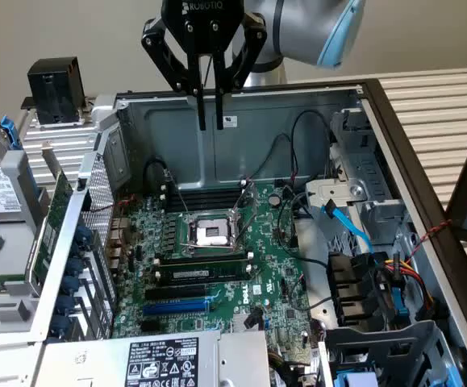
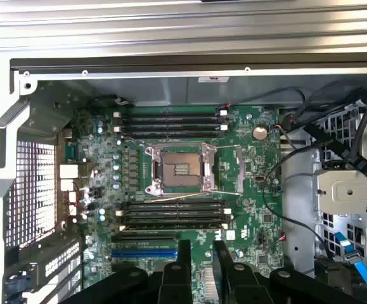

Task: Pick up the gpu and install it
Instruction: 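Reach for the gpu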

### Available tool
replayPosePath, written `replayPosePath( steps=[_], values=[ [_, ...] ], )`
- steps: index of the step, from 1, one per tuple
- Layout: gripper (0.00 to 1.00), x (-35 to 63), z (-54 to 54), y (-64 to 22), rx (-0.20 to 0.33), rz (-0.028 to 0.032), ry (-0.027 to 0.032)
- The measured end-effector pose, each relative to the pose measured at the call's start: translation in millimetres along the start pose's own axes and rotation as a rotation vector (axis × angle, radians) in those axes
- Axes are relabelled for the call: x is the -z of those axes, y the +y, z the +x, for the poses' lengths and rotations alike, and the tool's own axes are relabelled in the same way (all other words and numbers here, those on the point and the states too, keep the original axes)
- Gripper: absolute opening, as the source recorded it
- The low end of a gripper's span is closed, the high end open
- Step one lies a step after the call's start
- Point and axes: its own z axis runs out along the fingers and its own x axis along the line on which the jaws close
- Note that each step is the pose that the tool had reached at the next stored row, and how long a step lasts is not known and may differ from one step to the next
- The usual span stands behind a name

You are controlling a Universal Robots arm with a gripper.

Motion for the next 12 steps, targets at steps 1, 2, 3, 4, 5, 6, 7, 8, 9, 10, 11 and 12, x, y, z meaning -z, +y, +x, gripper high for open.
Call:
replayPosePath(
  steps=[1,2,3,4,5,6,7,8,9,10,11,12],
  values=[
    [0.28,0.0,0.0,0.0,0.0,0.0,0.0],
    [0.28,0.0,0.0,0.0,0.0,0.0,0.0],
    [0.28,0.0,0.0,0.0,0.0,0.0,0.0],
    [0.28,0.0,0.0,0.0,0.0,0.0,0.0],
    [0.28,0.0,0.0,0.0,0.0,0.0,-0.0001],
    [0.28,0.0,0.0,0.0,0.0,0.0,0.0],
    [0.28,0.0,0.0,0.0,0.0,0.0,0.0],
    [0.28,0.0,0.0,0.0,0.0,0.0,0.0],
    [0.28,0.0,0.0,0.0,0.0,0.0,0.0],
    [0.28,0.0,0.0,0.0,0.0,0.0,-0.0001],
    [0.28,0.0,0.0,0.0,0.0,0.0,0.0],
    [0.28,0.0,0.0,0.0,0.0,0.0,0.0]
  ],
)
